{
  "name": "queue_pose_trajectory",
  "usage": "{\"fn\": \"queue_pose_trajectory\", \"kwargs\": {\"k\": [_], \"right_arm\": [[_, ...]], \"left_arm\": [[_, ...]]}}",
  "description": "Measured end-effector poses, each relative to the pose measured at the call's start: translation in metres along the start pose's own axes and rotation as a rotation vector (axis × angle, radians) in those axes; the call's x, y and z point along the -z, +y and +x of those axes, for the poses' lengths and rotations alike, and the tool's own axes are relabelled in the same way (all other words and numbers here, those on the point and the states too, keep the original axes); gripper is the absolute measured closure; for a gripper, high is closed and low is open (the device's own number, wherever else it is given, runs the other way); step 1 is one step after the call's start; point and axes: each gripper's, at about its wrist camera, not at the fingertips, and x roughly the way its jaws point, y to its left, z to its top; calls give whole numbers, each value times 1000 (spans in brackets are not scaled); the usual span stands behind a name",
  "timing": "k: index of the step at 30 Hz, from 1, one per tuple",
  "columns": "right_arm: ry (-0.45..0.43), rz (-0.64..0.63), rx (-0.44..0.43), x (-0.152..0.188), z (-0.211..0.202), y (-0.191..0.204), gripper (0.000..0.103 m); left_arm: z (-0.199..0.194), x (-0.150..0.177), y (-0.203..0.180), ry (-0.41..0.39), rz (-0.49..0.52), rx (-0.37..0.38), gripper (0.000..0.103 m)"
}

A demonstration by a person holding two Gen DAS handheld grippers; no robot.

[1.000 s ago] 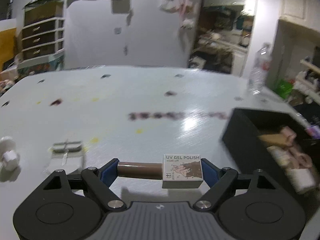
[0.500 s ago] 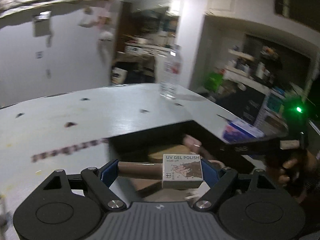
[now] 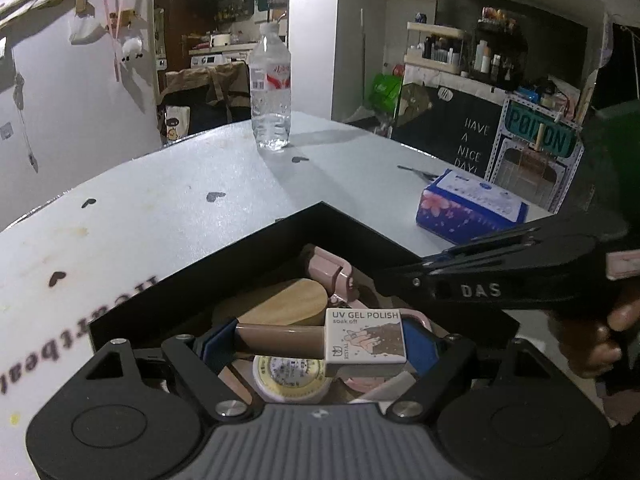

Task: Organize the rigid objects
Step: 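Carry the gel polish box and brown cylinder over the black box, then lower both items into the black box and open the left tool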

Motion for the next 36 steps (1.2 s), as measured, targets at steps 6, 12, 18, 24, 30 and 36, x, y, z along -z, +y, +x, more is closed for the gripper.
{"fn": "queue_pose_trajectory", "kwargs": {"k": [6,12,18,24,30,36], "right_arm": [[0,9,-7,0,0,-2,92],[0,10,-7,0,0,-2,92],[0,10,-7,0,0,-2,92],[0,10,-6,0,0,-2,92],[0,10,-5,0,0,-3,92],[0,10,-5,0,0,-2,92]], "left_arm": [[6,-1,-1,7,-17,17,5],[-3,4,-3,-4,-13,34,2],[-14,9,-5,-18,-26,44,1],[-25,13,-6,-33,-32,39,0],[-40,17,-8,-61,-40,32,0],[-59,26,-6,-96,-65,14,0]]}}
